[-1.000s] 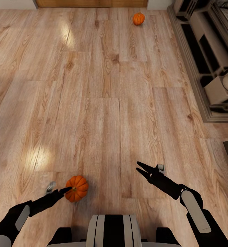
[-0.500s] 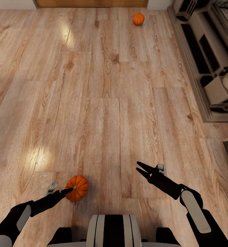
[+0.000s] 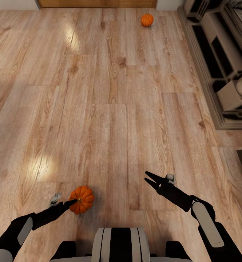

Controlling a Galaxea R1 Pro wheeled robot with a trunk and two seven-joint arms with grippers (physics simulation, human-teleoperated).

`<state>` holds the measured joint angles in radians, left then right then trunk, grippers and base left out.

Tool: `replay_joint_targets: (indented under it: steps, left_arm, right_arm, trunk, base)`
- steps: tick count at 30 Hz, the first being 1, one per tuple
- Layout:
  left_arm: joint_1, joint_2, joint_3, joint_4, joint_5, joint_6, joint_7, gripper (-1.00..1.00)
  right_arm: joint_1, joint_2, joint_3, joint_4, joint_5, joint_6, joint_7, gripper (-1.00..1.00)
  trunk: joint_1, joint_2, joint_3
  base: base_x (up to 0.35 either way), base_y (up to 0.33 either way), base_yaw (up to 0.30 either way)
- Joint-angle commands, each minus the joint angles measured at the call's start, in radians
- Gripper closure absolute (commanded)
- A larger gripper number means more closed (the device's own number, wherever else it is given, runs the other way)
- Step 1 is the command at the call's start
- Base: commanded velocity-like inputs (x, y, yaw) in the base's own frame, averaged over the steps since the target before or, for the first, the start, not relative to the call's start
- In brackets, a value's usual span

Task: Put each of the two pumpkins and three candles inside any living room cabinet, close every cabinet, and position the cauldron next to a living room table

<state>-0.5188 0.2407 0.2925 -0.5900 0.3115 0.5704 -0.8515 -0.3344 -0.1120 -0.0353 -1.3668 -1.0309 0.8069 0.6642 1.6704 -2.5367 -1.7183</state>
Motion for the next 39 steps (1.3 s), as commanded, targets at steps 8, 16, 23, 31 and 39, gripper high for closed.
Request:
replay_joint_targets:
  steps: [8, 16, 23, 31, 39]
  left_arm:
    - [0.0, 0.0, 0.0, 0.001, -0.019, -0.013, 0.049, 1.0]
    - [0.0, 0.001, 0.0, 0.001, -0.019, -0.012, 0.047, 1.0]
    - [0.0, 0.002, 0.003, 0.001, -0.017, -0.011, 0.042, 1.0]
    - [0.0, 0.016, 0.01, -0.012, -0.015, 0.045, 0.034, 1.0]
    - [0.002, 0.073, 0.003, -0.179, -0.015, 0.279, 0.035, 1.0]
  right_arm:
    - [0.0, 0.0, 0.0, 0.0, 0.0, 0.0, 0.0, -1.0]
    - [0.0, 0.0, 0.0, 0.0, 0.0, 0.0, 0.0, -1.0]
    - [0.0, 0.001, 0.0, 0.0, 0.001, -0.002, -0.004, -1.0]
    - [0.0, 0.001, 0.023, -0.012, 0.0, 0.0, -0.145, -1.0]
    - [-0.005, 0.045, 0.041, -0.018, -0.009, 0.049, -0.312, -1.0]
  trunk:
    - [0.0, 0.0, 0.0]
    - [-0.001, 0.001, 0.012]
    - [-0.004, 0.002, 0.039]
    - [-0.008, 0.004, 0.07]
    - [-0.012, 0.006, 0.1]
  base:
    - [0.0, 0.0, 0.0]
    - [0.0, 0.0, 0.0]
    - [0.0, 0.0, 0.0]
    - [0.0, 0.0, 0.0]
    - [0.0, 0.0, 0.0]
